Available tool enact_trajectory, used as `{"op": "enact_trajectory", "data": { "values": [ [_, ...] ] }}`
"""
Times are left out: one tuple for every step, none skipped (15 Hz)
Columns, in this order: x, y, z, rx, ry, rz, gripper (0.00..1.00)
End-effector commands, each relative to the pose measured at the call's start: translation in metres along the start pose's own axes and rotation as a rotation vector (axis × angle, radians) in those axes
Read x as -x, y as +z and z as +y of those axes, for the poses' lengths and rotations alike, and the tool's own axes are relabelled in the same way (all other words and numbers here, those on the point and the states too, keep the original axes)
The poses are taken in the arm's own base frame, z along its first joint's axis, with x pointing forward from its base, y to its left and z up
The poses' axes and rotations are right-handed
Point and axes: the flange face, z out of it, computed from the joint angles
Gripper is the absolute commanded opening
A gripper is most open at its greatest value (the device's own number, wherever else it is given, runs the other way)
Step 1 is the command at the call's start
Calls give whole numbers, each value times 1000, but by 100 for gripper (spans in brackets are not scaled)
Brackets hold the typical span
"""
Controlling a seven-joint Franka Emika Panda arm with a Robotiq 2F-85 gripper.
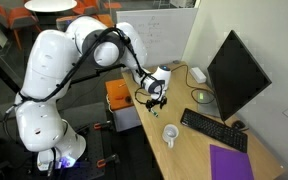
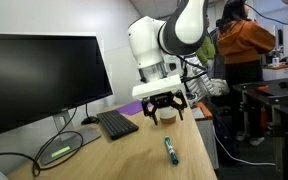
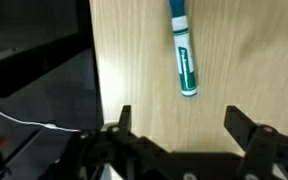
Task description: Put the marker inside the mug cup
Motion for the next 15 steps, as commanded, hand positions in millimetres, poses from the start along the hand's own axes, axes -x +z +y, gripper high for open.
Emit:
{"op": "enact_trajectory", "data": {
  "values": [
    [10,20,-12,93,88,29,100],
    [12,26,-14,105,77,32,100],
    [14,30,-17,112,52,28,100],
    [16,33,-20,111,28,30,100],
    [18,36,-22,105,6,38,100],
    [20,37,-24,101,-23,38,100],
    [23,38,-26,96,-45,40,100],
    [25,39,-27,91,-74,36,100],
    [27,40,-28,84,-98,38,100],
    [29,41,-27,80,-120,40,98],
    [31,41,-27,75,-135,45,96],
    [32,42,-25,70,-150,49,94],
    [32,43,-23,61,-162,60,93],
    [33,45,-21,59,-173,65,91],
    [33,46,-19,53,-183,73,90]
  ]
}}
